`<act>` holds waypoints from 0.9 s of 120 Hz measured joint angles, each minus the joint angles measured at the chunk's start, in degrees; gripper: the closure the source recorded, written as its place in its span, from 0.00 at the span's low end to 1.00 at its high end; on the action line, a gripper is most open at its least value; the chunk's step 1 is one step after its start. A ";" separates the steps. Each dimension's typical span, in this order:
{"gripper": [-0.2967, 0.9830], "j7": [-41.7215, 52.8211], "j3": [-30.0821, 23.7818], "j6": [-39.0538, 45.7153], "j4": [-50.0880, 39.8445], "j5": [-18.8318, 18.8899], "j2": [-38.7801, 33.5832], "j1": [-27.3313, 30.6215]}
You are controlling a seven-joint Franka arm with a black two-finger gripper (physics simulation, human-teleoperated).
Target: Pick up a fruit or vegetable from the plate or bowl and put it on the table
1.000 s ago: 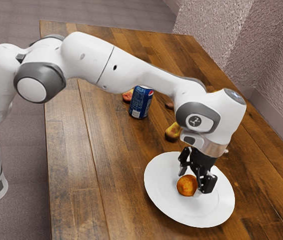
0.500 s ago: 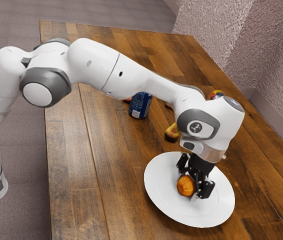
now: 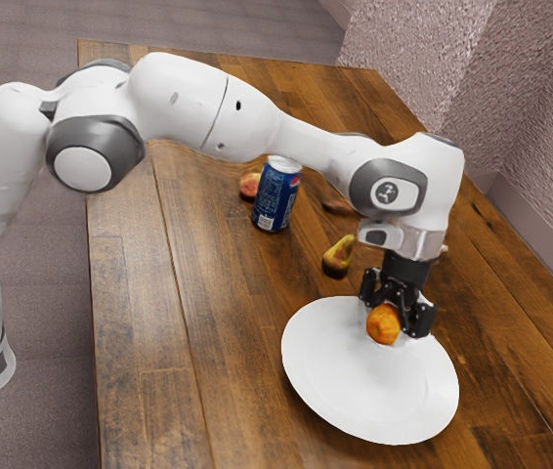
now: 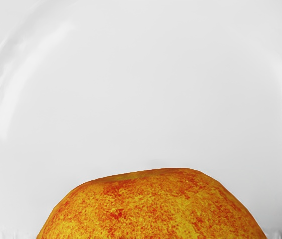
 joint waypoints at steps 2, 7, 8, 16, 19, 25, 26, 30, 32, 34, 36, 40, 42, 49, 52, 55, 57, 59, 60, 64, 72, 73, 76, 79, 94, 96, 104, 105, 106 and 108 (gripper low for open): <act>0.54 0.03 0.74 -0.52 0.00 -0.01 -0.82 0.09; 0.54 0.07 3.01 -2.40 0.01 0.19 -3.78 0.12; 0.54 0.07 3.41 -2.79 0.02 0.27 -4.26 0.14; 0.54 -0.53 5.46 -6.18 0.02 3.28 -7.99 0.18; 0.55 -0.82 5.76 -7.49 0.02 4.36 -9.52 0.08; 0.55 -1.39 6.36 -10.05 0.00 5.93 -11.88 0.01; 0.55 -1.49 6.60 -10.50 -0.01 6.14 -12.15 -0.01; 0.56 -1.87 8.72 -12.34 -0.03 6.82 -13.02 -0.12; 0.56 -2.04 9.74 -13.20 -0.04 7.11 -13.31 0.03; 0.56 -2.20 10.71 -14.03 -0.07 7.38 -13.54 0.15; 0.56 -2.36 11.58 -14.82 -0.09 7.62 -13.73 0.27; 0.57 -2.66 12.90 -16.26 -0.21 8.02 -14.24 0.39; 0.57 -2.81 13.38 -16.88 -0.42 8.18 -14.55 0.38; 0.51 -3.28 14.17 -17.78 -4.23 8.67 -17.49 0.18; 0.50 -3.48 14.22 -17.49 -7.37 8.93 -19.88 0.09; 0.49 -3.66 14.23 -17.11 -10.41 9.30 -22.21 0.14; 0.49 -3.78 14.24 -16.85 -12.13 9.60 -23.51 0.26; 0.49 -3.89 14.25 -16.61 -13.52 9.92 -24.53 0.48; 0.49 -3.95 14.25 -16.50 -14.07 10.08 -24.94 0.61; 0.49 -4.17 14.31 -16.11 -15.59 10.67 -26.01 1.32; 0.49 -4.57 14.25 -15.55 -16.86 11.71 -26.47 3.47; 0.49 -4.61 14.25 -15.50 -16.93 11.81 -26.49 3.75; 0.49 -4.75 14.26 -15.39 -17.12 12.07 -26.50 4.56; 0.49 -4.87 14.26 -15.27 -17.39 12.28 -26.42 5.39; 0.50 -5.22 12.92 -13.38 -23.00 12.66 -28.46 9.89; 0.50 -5.26 12.71 -12.99 -23.85 12.69 -29.01 10.11; 0.50 -5.40 11.92 -11.70 -25.84 12.77 -30.03 7.71; 0.50 -5.41 11.73 -11.56 -25.96 12.77 -30.06 7.17; 0.50 -5.43 11.56 -11.44 -26.07 12.77 -30.08 6.57; 0.50 -5.46 11.25 -11.20 -26.23 12.78 -30.06 5.22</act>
